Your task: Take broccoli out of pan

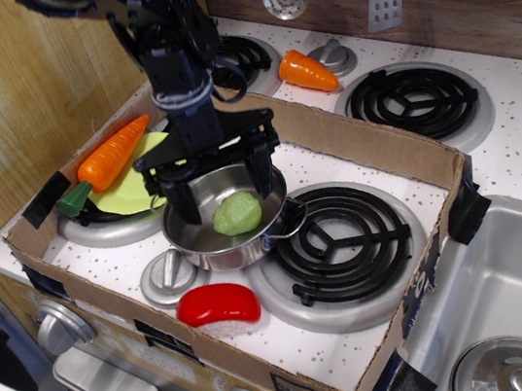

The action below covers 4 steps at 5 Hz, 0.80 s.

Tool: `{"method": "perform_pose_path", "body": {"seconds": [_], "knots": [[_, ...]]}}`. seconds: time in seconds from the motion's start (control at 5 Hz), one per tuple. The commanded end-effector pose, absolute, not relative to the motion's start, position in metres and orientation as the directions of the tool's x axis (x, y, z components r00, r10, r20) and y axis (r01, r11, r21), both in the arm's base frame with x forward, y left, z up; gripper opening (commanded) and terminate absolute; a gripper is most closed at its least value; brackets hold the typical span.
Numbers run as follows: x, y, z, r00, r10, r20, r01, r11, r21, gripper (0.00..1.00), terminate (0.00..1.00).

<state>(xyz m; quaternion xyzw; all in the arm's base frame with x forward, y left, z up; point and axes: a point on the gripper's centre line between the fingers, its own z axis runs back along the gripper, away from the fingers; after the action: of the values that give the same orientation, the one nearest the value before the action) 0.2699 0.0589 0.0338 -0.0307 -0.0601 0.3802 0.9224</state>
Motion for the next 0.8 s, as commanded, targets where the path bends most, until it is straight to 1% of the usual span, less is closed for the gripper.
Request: {"method": "perform_pose_path", "body": {"seconds": [0.0, 0.4, 0.6], "knots": [[0.279, 0.062, 0.029, 0.693, 0.713, 0.104, -0.698, 0.700, -0.149, 1.00, 0.00], [0.277, 0.060, 0.020, 0.687, 0.722, 0.085, -0.707, 0.690, -0.155, 1.00, 0.00], [0.275, 0.059, 0.019, 0.682, 0.727, 0.079, -0.711, 0.685, -0.157, 0.00, 0.00]]}}
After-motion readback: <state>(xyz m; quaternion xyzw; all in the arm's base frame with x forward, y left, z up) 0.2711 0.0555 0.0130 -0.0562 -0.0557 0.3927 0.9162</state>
